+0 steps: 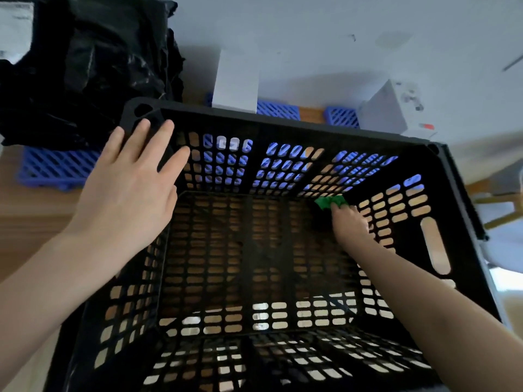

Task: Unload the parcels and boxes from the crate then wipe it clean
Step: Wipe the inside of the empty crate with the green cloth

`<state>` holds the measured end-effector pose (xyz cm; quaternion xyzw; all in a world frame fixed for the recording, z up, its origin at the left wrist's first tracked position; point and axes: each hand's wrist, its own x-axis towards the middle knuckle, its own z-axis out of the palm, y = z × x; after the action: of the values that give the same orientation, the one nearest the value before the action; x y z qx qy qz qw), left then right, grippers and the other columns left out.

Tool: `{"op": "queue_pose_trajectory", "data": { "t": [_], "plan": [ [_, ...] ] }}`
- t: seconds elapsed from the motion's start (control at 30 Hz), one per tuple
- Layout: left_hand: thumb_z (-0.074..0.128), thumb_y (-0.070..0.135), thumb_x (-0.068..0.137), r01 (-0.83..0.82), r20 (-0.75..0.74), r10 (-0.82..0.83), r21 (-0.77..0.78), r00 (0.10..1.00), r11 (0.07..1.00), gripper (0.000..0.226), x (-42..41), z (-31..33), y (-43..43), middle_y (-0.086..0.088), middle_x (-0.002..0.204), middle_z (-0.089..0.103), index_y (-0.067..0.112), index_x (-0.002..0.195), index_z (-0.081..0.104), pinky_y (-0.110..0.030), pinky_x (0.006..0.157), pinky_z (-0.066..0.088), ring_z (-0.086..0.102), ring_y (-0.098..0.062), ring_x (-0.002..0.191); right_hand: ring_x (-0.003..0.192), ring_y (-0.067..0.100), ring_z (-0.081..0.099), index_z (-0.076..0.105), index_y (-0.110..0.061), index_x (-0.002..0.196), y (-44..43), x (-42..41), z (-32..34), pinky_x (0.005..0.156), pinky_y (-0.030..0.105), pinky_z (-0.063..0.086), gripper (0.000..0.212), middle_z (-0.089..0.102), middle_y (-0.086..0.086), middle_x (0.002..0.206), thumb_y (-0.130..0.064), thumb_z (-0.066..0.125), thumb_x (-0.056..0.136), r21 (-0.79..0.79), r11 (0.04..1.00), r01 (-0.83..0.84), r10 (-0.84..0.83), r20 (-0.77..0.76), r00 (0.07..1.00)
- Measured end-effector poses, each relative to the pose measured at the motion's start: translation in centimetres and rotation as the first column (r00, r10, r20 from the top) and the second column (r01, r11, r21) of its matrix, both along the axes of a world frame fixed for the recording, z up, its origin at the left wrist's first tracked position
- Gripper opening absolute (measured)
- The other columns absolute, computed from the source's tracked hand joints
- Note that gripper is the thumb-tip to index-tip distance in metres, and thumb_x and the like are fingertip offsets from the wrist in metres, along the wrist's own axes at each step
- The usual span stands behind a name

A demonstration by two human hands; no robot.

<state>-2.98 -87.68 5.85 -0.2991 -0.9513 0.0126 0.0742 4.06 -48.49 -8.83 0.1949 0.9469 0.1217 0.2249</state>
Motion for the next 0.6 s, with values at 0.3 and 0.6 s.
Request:
{"op": "queue_pose_trajectory", "data": {
  "t": [0.3, 0.6],
  "plan": [
    [0.056, 0.015, 0.088, -0.015, 0.012, 0.015, -0.007, 1.000, 1.000, 0.058, -0.1, 0.0, 0.0, -0.029, 0.153, 0.028, 0.003, 0.143, 0.045, -0.062, 0.113, 0.019, 0.028, -0.048, 0.139, 0.118, 0.031, 0.051, 0.044, -0.010, 0.134, -1.0, 2.7, -0.4, 0.082, 0.040, 0.050, 0.038, 0.055, 0.013, 0.127, -0.007, 0.036, 0.097, 0.046, 0.999, -0.009, 0.003, 0.134, 0.991],
    [0.056, 0.013, 0.092, -0.036, 0.040, 0.036, 0.011, 0.999, 0.999, 0.059, -0.2, 0.4, -0.1, -0.030, 0.154, 0.026, 0.004, 0.147, 0.039, -0.056, 0.118, 0.017, 0.025, -0.043, 0.144, 0.118, 0.023, 0.057, 0.053, -0.018, 0.130, -2.7, 7.1, 1.3, 0.090, 0.034, 0.047, 0.038, 0.060, 0.004, 0.126, -0.009, 0.040, 0.096, -0.047, 0.916, -0.398, 0.366, 0.499, 0.785]
  ]
}}
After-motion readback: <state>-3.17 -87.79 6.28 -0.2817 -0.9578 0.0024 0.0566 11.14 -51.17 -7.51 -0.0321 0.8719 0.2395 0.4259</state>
